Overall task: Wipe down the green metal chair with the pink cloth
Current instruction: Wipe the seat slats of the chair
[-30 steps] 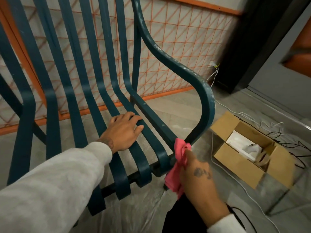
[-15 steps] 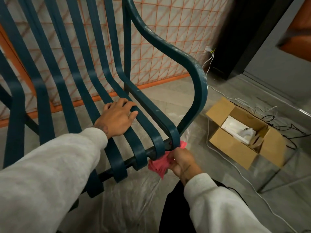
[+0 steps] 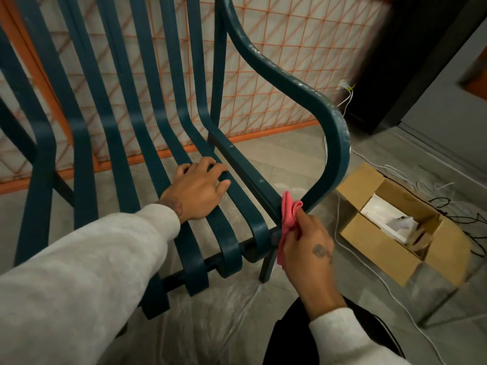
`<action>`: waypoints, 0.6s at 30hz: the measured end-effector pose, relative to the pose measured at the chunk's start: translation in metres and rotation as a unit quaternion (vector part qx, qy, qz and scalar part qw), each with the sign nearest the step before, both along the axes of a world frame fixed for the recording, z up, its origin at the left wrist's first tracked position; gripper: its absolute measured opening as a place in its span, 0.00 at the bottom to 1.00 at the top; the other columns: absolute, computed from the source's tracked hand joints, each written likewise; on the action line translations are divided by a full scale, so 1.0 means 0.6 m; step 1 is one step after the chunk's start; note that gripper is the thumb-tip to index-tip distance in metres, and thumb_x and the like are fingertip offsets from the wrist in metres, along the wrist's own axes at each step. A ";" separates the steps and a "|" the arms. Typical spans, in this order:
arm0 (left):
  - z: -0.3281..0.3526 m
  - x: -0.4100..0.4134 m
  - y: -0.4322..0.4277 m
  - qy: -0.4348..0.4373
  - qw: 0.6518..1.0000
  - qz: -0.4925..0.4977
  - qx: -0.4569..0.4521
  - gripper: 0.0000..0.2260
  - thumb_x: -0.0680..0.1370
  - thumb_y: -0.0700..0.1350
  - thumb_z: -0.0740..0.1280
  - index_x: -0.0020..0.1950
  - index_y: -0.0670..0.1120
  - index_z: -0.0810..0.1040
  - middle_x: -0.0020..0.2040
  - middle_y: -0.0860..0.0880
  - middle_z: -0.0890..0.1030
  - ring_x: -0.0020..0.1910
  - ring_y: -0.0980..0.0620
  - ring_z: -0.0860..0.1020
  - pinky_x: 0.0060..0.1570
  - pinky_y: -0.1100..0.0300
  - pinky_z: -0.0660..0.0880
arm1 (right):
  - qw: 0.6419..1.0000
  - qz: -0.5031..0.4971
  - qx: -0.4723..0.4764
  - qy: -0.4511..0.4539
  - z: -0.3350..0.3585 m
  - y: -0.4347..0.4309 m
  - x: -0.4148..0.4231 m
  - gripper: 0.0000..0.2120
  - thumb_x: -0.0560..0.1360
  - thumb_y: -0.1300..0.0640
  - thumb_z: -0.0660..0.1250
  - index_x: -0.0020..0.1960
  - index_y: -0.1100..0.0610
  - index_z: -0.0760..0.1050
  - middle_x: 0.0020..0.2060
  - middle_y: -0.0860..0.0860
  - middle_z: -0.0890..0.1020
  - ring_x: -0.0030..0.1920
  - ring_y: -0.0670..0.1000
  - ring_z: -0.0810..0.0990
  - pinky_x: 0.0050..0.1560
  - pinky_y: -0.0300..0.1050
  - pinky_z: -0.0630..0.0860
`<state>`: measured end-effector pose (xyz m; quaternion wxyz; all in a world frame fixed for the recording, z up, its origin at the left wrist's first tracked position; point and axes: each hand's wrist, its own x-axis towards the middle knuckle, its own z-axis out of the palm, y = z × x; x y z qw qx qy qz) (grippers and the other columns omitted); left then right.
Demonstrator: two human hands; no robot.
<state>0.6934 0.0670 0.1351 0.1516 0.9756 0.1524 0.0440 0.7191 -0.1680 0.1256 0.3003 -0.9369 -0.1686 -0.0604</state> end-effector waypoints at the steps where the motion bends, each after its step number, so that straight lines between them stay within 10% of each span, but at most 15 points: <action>1: -0.001 0.000 0.001 -0.002 1.000 0.000 0.000 0.21 0.84 0.58 0.50 0.75 0.54 0.63 0.74 0.48 0.63 0.73 0.47 0.65 0.76 0.46 0.50 | 0.998 0.026 -0.039 -0.033 0.009 0.003 0.002 0.19 0.78 0.61 0.64 0.69 0.55 0.73 0.55 0.53 0.78 0.53 0.54 0.75 0.54 0.43 0.73; 8: 0.003 -0.006 -0.003 -0.005 1.000 0.004 -0.012 0.21 0.84 0.57 0.50 0.76 0.54 0.63 0.76 0.49 0.62 0.75 0.47 0.63 0.76 0.48 0.48 | 0.948 0.092 -0.297 -0.065 0.063 0.104 0.078 0.13 0.76 0.58 0.67 0.60 0.50 0.75 0.49 0.50 0.80 0.46 0.52 0.74 0.50 0.45 0.73; 18: -0.002 -0.002 -0.002 -0.014 1.000 0.011 -0.010 0.21 0.84 0.58 0.51 0.76 0.55 0.63 0.76 0.50 0.63 0.74 0.48 0.63 0.76 0.48 0.49 | 0.948 0.138 -0.287 -0.008 0.092 0.203 0.135 0.20 0.76 0.57 0.68 0.67 0.55 0.72 0.58 0.57 0.78 0.59 0.58 0.76 0.59 0.50 0.75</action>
